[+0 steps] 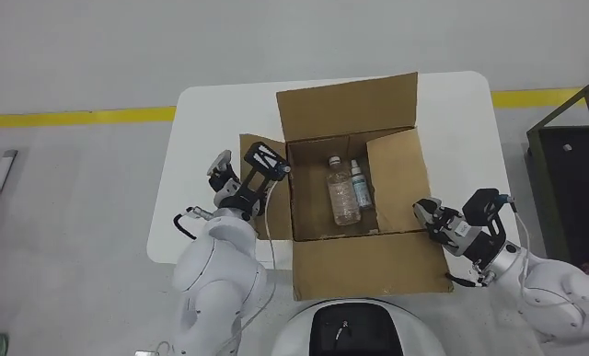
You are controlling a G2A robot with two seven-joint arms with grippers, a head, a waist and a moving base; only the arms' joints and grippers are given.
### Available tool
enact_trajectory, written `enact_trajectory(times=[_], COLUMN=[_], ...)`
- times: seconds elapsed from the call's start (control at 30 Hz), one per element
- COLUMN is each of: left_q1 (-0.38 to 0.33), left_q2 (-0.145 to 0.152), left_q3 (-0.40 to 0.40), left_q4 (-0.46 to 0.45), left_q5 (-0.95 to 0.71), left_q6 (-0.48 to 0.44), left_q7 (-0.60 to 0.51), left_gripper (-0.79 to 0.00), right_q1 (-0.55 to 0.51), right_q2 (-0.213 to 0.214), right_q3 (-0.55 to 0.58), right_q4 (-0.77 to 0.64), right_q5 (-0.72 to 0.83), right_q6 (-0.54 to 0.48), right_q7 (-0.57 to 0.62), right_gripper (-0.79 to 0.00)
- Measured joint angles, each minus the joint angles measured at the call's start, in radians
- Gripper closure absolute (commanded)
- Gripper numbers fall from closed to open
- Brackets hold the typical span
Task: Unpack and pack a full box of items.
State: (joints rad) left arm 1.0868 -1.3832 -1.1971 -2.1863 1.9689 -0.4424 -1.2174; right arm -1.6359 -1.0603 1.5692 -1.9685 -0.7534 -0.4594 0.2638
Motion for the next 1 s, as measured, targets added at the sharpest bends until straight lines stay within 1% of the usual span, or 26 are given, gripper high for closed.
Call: enact_trajectory(times=[0.27, 0.53, 0.63, 0.83, 1.0], left_q1=[0.042, 0.063, 0.062, 0.036, -0.002], left_q2=[0.005, 0.002, 0.001, -0.004, -0.010], left_q3=[-0.041, -0.038, -0.032, -0.009, 0.031], left_q4=[0.020, 0.032, 0.015, -0.065, -0.133], left_q5=[0.044, 0.055, 0.062, 0.063, 0.058], left_q6=[-0.007, 0.008, 0.014, -0.003, -0.033], left_q7=[0.021, 0.050, 0.058, 0.084, 0.087], left_gripper=[-0.785, -0.785, -0.785, -0.785, -0.785], right_q1=[-0.011, -0.019, -0.023, -0.038, -0.049], right_q2=[0.000, -0.001, -0.001, -0.004, -0.005], right_q3=[0.011, 0.022, 0.037, 0.095, 0.175], right_q4=[-0.012, -0.039, -0.066, -0.121, -0.106], right_q5=[0.008, 0.032, 0.056, 0.123, 0.136], right_q6=[0.004, 0.008, 0.013, 0.037, 0.068], right_q7=[0.000, -0.007, -0.018, -0.076, -0.126], right_gripper=[0.000, 0.000, 0.000, 0.000, 0.000])
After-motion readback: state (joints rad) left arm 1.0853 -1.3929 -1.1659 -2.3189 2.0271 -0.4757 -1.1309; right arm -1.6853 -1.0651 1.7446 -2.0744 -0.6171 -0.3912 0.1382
